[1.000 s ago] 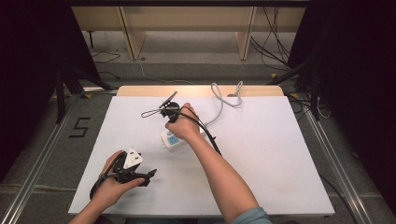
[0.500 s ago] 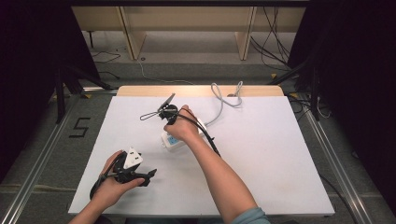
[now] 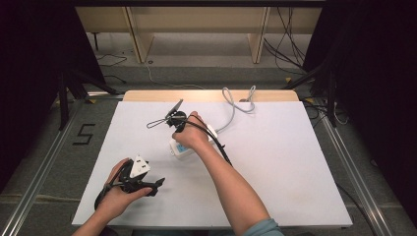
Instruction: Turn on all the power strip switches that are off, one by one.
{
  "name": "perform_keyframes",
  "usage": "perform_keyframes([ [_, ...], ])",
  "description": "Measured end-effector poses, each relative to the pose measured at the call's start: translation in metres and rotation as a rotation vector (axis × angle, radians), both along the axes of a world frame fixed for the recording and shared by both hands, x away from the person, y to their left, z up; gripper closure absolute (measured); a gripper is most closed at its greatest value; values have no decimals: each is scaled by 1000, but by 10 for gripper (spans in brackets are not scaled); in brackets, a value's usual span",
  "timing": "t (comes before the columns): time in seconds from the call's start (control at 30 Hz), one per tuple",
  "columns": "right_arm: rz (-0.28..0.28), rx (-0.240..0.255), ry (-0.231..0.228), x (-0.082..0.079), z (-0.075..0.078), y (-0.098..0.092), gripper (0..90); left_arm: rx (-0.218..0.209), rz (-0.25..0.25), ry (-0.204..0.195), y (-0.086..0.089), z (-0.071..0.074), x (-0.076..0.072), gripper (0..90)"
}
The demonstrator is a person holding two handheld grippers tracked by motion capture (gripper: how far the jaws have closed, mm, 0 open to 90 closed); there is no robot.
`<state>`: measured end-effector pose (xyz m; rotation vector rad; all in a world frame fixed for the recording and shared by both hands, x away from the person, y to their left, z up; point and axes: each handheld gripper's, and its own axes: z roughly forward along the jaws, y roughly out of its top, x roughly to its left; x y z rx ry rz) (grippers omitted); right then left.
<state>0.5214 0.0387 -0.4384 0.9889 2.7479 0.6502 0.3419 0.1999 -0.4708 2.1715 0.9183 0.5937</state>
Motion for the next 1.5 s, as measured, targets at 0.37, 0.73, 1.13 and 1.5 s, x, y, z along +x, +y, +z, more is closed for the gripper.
perform_keyframes([
  [0.37, 4, -21, -12, -2, -1, 2, 900, -3, 2, -1, -1, 0, 0, 188],
  [0.73, 7, -11, -9, -2, -3, 1, 900, -1, 3, 3, 0, -1, 0, 188],
  [1.13, -5, 44, -71, -5, 4, -16, 900, 1, 2, 4, 1, -1, 0, 188],
  [1.5, -6, 123, -106, -18, 14, -73, 739, -4, 14, 7, 2, -1, 0, 188],
])
